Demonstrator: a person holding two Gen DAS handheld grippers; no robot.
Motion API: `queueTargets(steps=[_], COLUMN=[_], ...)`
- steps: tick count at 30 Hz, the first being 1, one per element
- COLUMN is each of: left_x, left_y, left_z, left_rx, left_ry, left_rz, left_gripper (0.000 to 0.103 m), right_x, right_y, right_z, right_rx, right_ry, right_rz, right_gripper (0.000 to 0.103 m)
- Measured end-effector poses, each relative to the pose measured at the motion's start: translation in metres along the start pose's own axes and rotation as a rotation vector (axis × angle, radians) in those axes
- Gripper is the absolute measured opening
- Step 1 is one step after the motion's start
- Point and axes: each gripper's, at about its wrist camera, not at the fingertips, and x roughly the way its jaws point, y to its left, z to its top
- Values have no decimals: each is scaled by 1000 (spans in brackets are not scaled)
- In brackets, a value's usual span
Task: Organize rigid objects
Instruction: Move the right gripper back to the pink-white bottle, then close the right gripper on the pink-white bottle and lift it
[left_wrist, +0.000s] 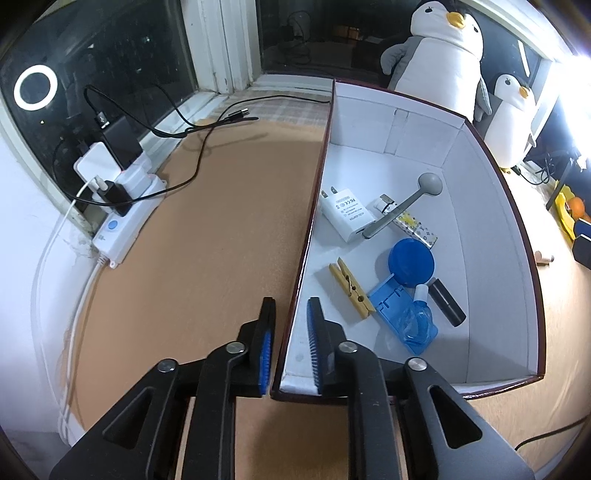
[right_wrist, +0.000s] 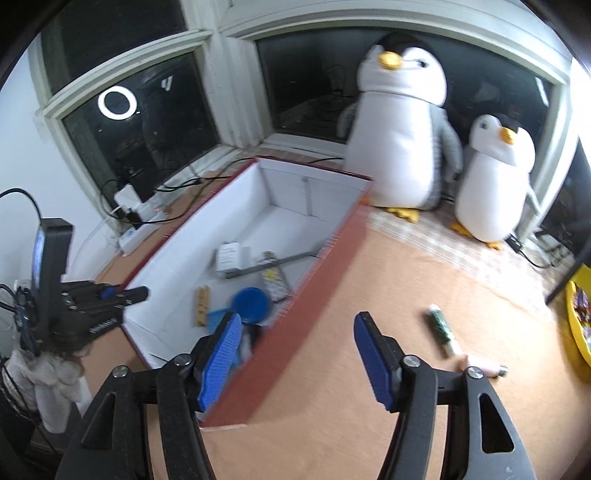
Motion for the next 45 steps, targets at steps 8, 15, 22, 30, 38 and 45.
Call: queueTargets(steps=[8,15,22,30,38,45], left_x=[-5,-6,-5,-4,-2,2], left_y=[-3,-4,-6,-7,-6,-5], left_z=[-3,-3,-2,-2,-1,0], left_rx=[5,1,9,10,-2,-17], left_ry=[1,4,12,19,28,37], left_rz=[16,30,48,64,83,94], left_gripper=[17,17,18,18,18,18], right_x=[-7,-12,-4,27,60,86], right_y=[-57,-116,-162,-176,-179,-179], right_z=[-27,-58,-77,-77,-59,-51], right_rx=[76,175,189,31,-166,-300], right_ry=[23,34,82,187,276,366], right_rz=[-91,-157,-254,-299,-287,-226], right_gripper=[62,62,62,62,61,53])
